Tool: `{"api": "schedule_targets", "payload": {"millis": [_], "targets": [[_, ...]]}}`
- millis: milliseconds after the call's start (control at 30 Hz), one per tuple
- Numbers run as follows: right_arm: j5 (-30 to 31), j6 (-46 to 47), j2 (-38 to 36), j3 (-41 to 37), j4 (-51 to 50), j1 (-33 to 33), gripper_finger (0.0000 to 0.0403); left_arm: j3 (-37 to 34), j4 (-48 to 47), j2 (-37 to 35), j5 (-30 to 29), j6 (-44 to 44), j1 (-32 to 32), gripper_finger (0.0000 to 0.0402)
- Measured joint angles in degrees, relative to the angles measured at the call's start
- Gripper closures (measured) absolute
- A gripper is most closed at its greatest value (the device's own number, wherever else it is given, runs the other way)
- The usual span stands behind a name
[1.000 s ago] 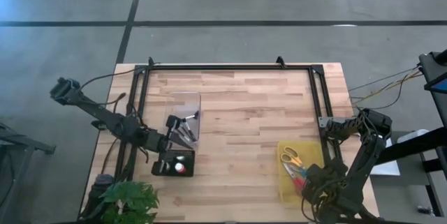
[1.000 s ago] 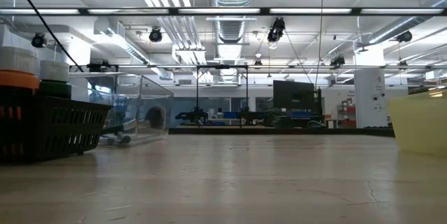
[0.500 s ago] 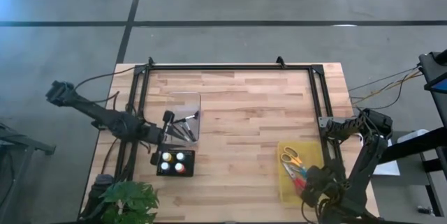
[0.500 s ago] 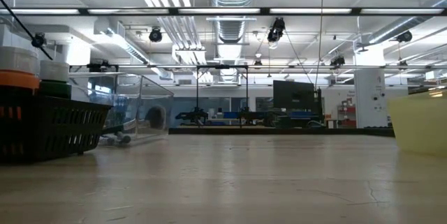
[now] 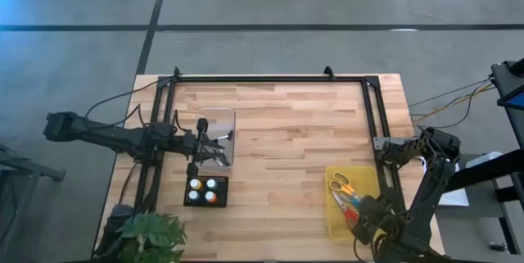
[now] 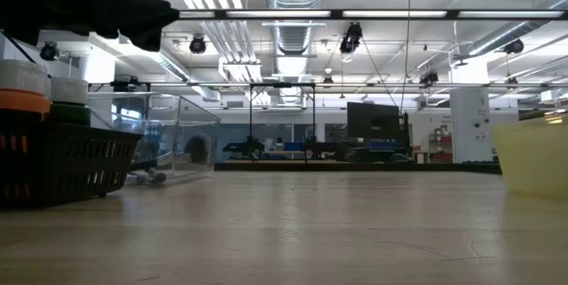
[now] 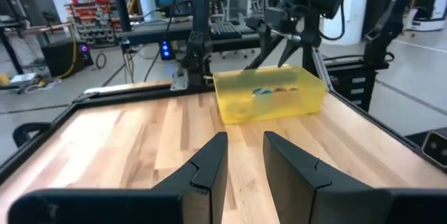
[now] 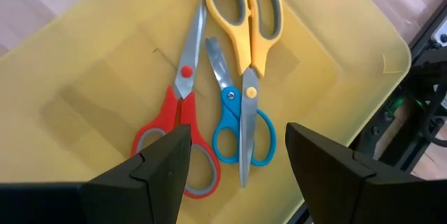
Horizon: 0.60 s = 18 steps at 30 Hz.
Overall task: Pick & Place Paint Supplies
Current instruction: Return to Home Position
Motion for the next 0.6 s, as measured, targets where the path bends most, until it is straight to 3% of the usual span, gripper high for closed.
{"api": "schedule_targets", "payload": {"millis": [167,600], "targets": [[0.01,0.0,0.0,0.0,1.08,0.02,0.0171,-2.49,4.08,-0.55,4.25,-0.01,2.89,0.0301],[2.83,-0.13,0.0,0.0,4.38,0.13,0.0171,-12.26,4.05,-13.32,4.52,-2.44,2.84,0.0301]]}}
